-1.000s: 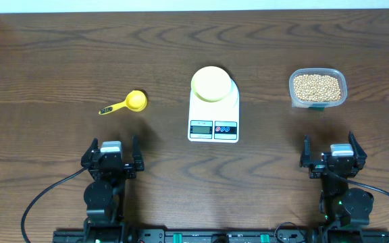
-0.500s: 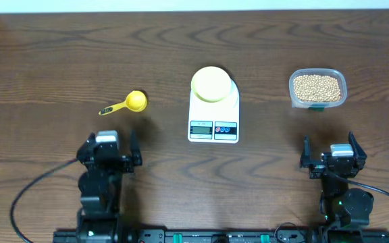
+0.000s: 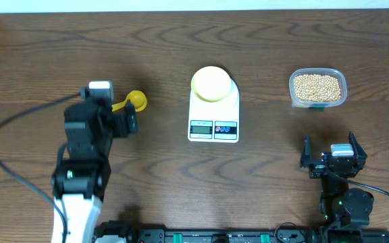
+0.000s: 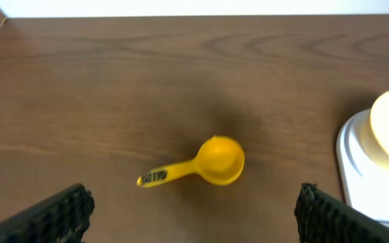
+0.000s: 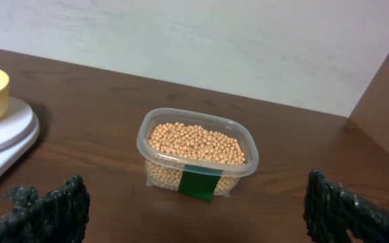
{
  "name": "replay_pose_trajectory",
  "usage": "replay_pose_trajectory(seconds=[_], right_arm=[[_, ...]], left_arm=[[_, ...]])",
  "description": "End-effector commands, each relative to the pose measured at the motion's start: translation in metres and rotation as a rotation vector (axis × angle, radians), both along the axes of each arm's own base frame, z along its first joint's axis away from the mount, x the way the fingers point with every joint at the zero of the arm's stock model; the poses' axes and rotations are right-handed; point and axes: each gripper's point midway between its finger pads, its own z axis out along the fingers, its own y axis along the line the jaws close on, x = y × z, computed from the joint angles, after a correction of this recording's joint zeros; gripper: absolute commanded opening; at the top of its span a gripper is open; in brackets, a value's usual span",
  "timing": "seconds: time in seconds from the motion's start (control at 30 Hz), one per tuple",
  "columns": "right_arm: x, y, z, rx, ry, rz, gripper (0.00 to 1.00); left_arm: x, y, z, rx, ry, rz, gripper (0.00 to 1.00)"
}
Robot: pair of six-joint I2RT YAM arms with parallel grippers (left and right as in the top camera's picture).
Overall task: Scoop item into bowl and weigh 50g on scale
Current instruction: 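Reach the left gripper down to the yellow scoop's bowl and grasp it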
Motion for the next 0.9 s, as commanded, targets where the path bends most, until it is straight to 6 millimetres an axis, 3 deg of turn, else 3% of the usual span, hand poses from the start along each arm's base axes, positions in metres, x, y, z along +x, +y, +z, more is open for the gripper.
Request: replay_pose_trajectory(seconds=[0.0, 0.13, 0.43, 0.53, 0.67, 0.73, 0.87], right_arm=[[0.000, 0.001, 0.000, -0.009, 0.000, 0.005, 0.99], [0.000, 0.001, 0.000, -0.009, 0.000, 0.004, 0.99], [0.000, 0.001, 0.000, -0.009, 0.000, 0.005, 0.99], [0.000, 0.001, 0.000, -0.009, 0.000, 0.005, 0.99], [0.000, 0.001, 0.000, -0.009, 0.000, 0.004, 0.99], [0.000, 0.001, 0.000, -0.009, 0.000, 0.004, 0.99], [0.000, 0.001, 0.000, -0.009, 0.000, 0.005, 0.99]], left_arm=[[0.023, -0.011, 0.007, -0.020, 0.079, -0.067, 0.98], [0.048, -0.029, -0.008, -0.018, 0.144, -0.201, 0.98], [0.085, -0.030, -0.033, -0.021, 0.132, -0.206, 0.97], [0.093, -0.030, -0.044, 0.044, 0.139, -0.258, 1.00], [0.094, -0.029, -0.080, 0.185, 0.230, -0.392, 0.84], [0.098, -0.026, -0.096, 0.185, 0.260, -0.393, 0.85], [0.104, -0.010, -0.109, 0.176, 0.278, -0.357, 0.84]])
